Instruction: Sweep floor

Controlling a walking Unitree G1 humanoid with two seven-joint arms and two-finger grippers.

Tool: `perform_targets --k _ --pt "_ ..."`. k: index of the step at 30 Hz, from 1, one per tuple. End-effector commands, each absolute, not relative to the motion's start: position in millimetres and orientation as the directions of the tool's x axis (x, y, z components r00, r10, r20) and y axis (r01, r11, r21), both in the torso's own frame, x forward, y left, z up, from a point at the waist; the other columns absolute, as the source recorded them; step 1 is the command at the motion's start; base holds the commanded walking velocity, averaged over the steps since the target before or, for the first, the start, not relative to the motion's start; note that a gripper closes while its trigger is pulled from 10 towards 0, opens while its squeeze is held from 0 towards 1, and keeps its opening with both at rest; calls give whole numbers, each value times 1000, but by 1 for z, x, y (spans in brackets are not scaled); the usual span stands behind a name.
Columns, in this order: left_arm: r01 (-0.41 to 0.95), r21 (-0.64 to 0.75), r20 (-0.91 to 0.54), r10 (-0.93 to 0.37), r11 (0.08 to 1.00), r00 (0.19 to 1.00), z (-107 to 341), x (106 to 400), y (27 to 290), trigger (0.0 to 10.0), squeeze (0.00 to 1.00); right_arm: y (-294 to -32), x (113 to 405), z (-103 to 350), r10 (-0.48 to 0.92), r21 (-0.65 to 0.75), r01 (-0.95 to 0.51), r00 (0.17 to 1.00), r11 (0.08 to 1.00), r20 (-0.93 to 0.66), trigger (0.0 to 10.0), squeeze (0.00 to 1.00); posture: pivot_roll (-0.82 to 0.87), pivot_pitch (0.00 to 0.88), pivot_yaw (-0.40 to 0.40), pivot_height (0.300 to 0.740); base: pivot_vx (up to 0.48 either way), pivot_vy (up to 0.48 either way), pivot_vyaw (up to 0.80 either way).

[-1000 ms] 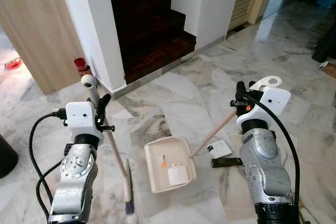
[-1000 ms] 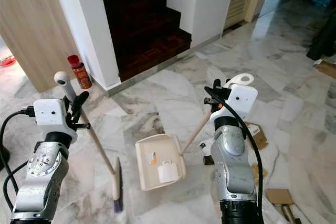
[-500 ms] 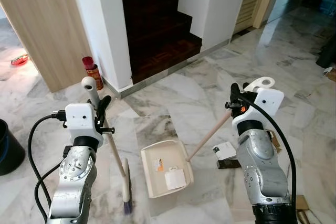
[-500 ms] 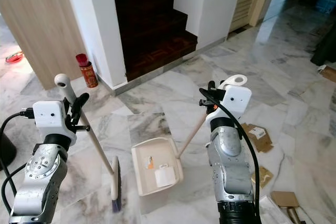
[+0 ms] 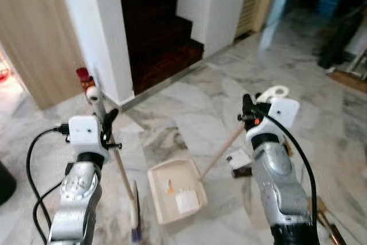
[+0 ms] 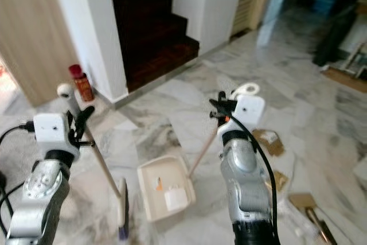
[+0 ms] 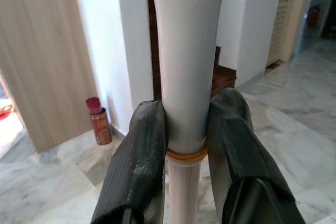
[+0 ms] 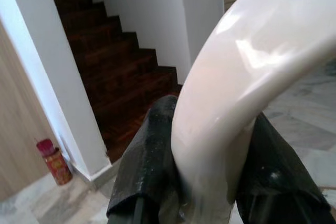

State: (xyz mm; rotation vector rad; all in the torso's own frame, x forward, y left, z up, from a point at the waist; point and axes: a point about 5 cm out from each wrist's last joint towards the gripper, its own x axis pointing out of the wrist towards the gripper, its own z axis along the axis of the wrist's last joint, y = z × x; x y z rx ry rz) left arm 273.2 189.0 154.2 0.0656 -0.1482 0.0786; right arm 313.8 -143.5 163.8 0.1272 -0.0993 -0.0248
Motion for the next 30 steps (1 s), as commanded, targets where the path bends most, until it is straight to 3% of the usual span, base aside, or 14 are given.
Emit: perform_targets --k 1,30 --pt "-86 75 207 69 993 976 168 274 187 10000 0 -147 315 171 -43 148 25 991 989 125 10000 0 -32 25 -12 740 0 307 0" --pt "-91 64 203 76 994 976 168 276 184 10000 0 -150 318 177 -64 152 43 989 987 135 10000 0 -48 52 -10 740 0 306 0"
